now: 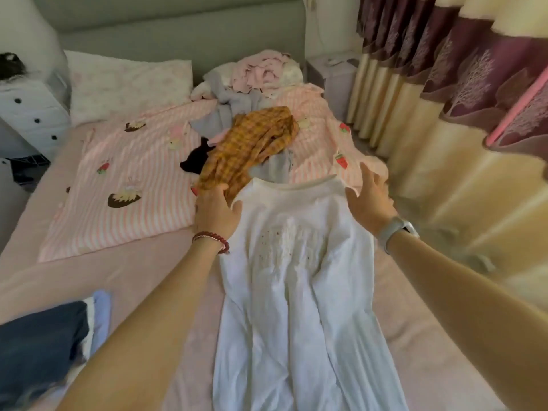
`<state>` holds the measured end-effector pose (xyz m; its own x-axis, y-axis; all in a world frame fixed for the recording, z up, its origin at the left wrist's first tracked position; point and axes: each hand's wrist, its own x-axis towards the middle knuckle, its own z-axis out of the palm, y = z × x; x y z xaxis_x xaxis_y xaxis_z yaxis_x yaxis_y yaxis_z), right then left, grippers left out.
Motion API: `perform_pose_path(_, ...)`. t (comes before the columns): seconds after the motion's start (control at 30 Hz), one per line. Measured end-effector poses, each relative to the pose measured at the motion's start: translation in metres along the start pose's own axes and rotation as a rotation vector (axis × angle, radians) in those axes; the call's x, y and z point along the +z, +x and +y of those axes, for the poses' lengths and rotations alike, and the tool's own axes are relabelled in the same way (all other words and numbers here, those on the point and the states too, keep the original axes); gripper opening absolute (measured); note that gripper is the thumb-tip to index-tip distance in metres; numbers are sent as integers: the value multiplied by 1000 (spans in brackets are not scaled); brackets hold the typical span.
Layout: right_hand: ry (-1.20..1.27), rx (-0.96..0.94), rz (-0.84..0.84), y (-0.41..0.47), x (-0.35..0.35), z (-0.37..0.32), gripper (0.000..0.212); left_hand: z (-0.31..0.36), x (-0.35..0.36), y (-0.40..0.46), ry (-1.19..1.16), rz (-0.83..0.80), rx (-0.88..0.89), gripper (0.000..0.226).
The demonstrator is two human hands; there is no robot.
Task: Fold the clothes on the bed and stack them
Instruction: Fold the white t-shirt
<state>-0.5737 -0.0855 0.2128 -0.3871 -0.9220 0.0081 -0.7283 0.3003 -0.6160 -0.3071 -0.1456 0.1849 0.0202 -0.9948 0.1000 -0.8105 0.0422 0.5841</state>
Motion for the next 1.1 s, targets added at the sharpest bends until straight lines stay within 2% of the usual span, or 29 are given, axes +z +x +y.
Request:
perform_pose_path(0.07, 39, 71, -118, -28, 47, 43, 58, -45, 53, -31, 4, -193, -125, 48)
perform_pose_path(0.13, 65, 233, -239, -67, 89, 92, 54, -76, 95, -78, -26, -371, -290, 46)
perform_pose_path(0.23, 0, 465, -352, -126, 134, 160, 52, -99, 142, -141, -68, -547, -358, 42)
perform_pose_path(0.4, -81, 687, -319, -152, 164, 224, 60, -99, 200, -178, 52, -522, -187, 44)
perform_pose_path(0.5, -37, 776, -315, -143, 173, 248, 41, -84, 226, -181, 81, -535, -131, 39)
perform_pose_path(0.57, 8, 770, -305, -140, 172, 257, 20, -71, 241, -179, -8, -604, -138, 39)
perform_pose_path(0.6, 37, 752, -277, -140, 169, 260, 18, -64, 247, -176, -52, -633, -149, 40)
perform_pose_path(0.7, 88, 682, -158, -133, 146, 262, 19, -34, 265, -163, -74, -700, -157, 46)
perform_pose_path(0.83, 42, 575, 6, -89, 91, 277, 20, 25, 290, -126, -53, -726, -84, 47)
perform_pose_path(0.97, -114, 416, 85, -17, 32, 319, 31, 89, 316, -81, -39, -717, 4, 45)
perform_pose_path(1.1, -273, 368, 133, 56, -9, 364, 31, 139, 348, -46, -16, -737, 101, 44)
